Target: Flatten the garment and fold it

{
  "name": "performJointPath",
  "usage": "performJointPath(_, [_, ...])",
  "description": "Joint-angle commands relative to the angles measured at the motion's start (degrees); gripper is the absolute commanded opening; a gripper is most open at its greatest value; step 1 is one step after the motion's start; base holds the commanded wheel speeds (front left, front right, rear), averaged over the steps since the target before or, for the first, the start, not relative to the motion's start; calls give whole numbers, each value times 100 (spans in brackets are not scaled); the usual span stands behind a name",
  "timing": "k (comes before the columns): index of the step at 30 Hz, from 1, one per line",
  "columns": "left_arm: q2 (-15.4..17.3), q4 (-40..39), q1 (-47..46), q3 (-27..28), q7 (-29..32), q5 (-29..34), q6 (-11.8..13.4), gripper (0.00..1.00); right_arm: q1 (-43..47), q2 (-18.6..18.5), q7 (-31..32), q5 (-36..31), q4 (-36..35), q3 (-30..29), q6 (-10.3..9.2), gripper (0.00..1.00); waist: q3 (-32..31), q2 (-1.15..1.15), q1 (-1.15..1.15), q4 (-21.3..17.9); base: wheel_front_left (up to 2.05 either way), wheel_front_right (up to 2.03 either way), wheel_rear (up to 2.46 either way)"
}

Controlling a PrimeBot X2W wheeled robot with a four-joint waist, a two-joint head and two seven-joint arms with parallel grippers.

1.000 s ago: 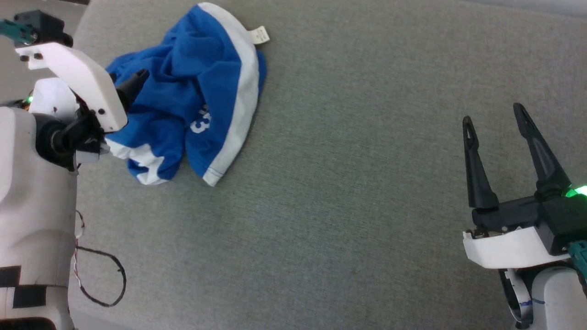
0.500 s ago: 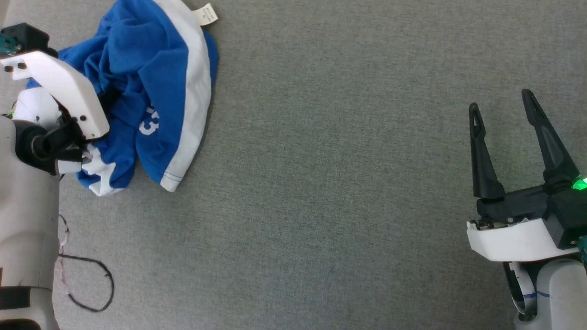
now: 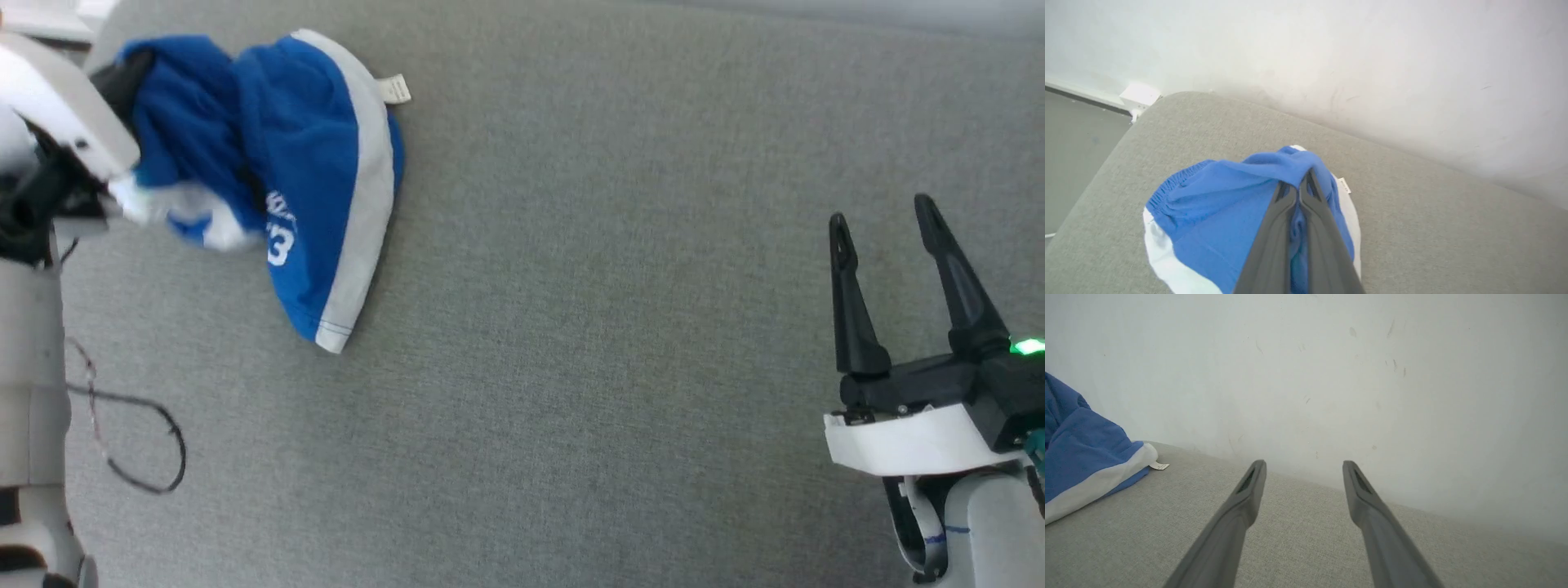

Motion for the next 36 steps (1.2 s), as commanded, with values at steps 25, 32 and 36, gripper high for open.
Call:
performJointPath(25, [-1548, -2891, 11, -1730, 1447, -614, 145, 0, 838, -4, -272, 787, 378, -524, -10, 100, -1913, 0, 1, -985, 0, 0, 0])
performJointPath(32, [-1321, -3020, 1459, -2906, 1141, -268, -17, 0, 840, -4, -272, 735, 243, -681, -10, 100, -1798, 0, 1, -1217, 0, 0, 0])
performJointPath(36, [-1162, -2593, 2188, -3346, 719, -105, -36, 0, 791, -4, -273, 720, 206, -629, -10, 100, -1690, 0, 1, -1313, 0, 0, 0])
